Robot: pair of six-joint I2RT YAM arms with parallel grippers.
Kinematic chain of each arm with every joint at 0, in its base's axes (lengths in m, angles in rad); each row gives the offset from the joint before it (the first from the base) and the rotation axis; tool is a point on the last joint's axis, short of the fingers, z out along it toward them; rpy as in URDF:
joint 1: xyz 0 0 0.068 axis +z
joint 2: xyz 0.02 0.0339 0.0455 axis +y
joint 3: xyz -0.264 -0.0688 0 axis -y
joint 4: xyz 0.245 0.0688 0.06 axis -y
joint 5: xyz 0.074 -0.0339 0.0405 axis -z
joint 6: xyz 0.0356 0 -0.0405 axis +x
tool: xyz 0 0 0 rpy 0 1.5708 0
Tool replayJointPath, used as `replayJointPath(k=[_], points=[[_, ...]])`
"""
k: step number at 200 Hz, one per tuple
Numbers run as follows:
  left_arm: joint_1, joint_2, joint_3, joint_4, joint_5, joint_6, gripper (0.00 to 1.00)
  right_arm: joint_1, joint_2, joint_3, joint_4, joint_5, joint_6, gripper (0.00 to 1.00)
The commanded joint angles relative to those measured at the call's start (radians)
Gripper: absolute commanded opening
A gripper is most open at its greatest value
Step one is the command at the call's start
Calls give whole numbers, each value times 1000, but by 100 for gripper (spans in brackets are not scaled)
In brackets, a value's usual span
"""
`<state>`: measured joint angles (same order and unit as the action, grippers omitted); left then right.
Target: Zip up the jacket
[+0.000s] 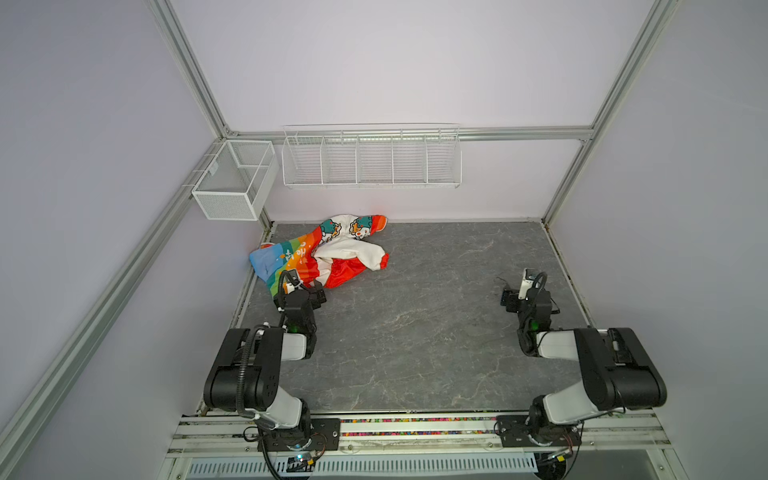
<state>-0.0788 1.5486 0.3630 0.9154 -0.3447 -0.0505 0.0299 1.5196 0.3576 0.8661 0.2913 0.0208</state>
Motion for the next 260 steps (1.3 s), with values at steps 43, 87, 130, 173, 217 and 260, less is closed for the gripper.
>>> replayJointPath(k=[43, 87, 130, 173, 217, 260], points=[[-1, 11, 21, 21, -15, 14, 99, 9, 12, 15, 27, 11, -21, 89], [-1, 10, 19, 20, -16, 14, 99, 9, 13, 15, 27, 11, -21, 89], [-1, 8, -31, 121, -11, 17, 99, 7, 11, 15, 27, 11, -21, 89], [-1, 7, -56, 164, -16, 14, 99, 8, 10, 13, 30, 9, -21, 89], [-1, 6, -35, 121, -28, 8, 99, 7, 10, 12, 29, 9, -21, 89], [-1, 6, 13, 30, -55, -6, 99, 7, 10, 12, 28, 9, -21, 89]])
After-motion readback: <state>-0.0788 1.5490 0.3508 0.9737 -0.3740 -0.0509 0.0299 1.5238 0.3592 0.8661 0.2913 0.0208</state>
